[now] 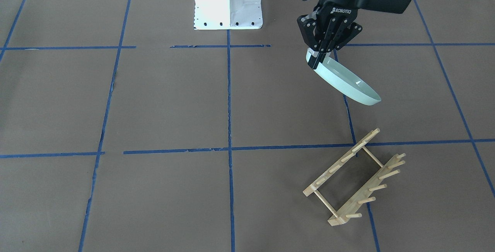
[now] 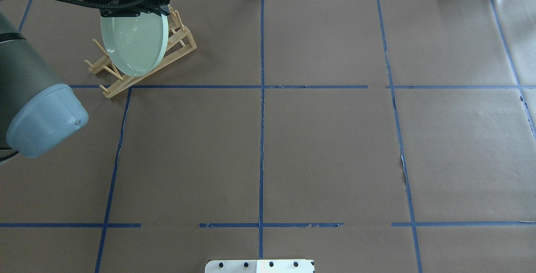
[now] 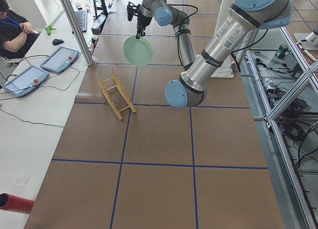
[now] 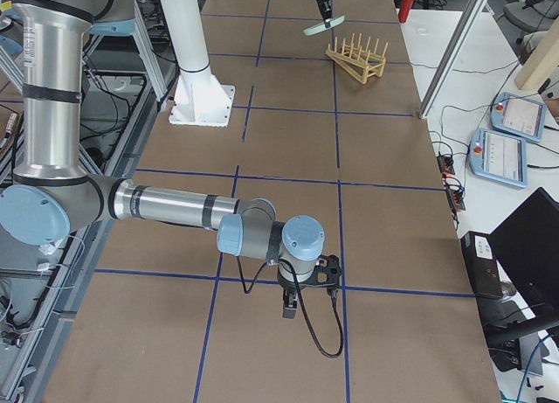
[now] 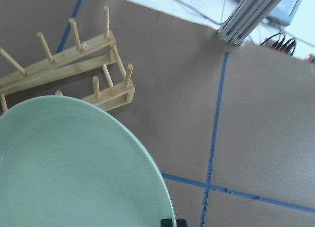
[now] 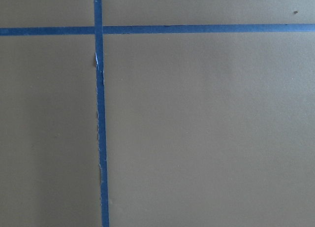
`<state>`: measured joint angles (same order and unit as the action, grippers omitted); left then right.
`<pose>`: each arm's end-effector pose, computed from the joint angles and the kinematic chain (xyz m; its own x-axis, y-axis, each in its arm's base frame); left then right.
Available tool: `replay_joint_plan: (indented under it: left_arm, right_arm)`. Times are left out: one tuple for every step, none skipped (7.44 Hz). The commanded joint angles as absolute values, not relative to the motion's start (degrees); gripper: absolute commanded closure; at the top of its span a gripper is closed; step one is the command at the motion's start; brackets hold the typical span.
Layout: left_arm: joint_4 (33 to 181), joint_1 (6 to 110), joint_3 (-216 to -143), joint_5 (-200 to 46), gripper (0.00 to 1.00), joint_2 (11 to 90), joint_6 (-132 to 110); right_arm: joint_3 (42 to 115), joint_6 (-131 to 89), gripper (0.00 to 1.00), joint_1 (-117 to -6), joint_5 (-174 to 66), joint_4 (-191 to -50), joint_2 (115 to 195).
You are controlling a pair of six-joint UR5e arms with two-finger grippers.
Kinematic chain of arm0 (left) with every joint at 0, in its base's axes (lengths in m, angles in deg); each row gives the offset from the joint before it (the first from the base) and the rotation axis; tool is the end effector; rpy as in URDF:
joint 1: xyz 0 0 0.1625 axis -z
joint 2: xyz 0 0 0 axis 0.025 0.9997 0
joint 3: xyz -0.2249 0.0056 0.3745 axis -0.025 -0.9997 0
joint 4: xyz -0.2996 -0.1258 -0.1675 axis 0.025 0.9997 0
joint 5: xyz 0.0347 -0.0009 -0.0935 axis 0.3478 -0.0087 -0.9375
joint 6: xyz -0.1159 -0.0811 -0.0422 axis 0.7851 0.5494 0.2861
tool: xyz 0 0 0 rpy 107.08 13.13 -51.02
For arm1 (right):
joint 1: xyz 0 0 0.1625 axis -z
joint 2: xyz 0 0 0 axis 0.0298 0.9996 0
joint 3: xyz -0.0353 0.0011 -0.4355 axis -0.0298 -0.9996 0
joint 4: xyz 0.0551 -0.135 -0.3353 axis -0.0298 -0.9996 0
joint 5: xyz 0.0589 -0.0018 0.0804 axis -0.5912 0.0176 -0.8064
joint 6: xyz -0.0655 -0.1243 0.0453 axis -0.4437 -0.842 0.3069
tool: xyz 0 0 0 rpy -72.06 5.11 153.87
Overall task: Place plate on rack
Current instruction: 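Carry the plate with the left gripper up toward the wooden rack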
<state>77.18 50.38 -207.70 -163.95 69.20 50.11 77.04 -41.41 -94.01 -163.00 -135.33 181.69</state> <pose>0.2850 -0.5017 0.1640 0.4051 -0.1376 -0.9038 0.4829 0.8717 0.0838 0.0502 -0.3766 0.7447 0.7436 0.0336 0.6678 0.0115 0.9980 -0.0629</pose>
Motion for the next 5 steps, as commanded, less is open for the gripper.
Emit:
replay_joint_plan:
  left_arm:
    - [98.8,52.0,-208.1,-163.4,1.0,61.2,57.1]
    - [105.3,52.4,-208.1,-161.8,1.0,59.5,60.1]
    - [111.0,52.4,-208.0,-158.5,1.0,58.9,64.9]
    - [118.8,52.4,-207.2,-155.4,1.0,57.7,69.1]
    - [129.5,52.4,-204.0,-154.3,1.0,56.3,73.8]
  right_arm:
    - [77.0,-41.4,0.0,-94.1,-163.0,-135.3,181.7]
    - [77.0,-41.4,0.0,-94.0,-163.0,-135.3,181.7]
    - [77.0,-41.4,0.0,-94.0,-163.0,-135.3,181.7]
    - [77.0,-41.4,0.0,-94.1,-163.0,-135.3,181.7]
    - [77.0,-41.4,0.0,-94.0,-163.0,-135.3,181.7]
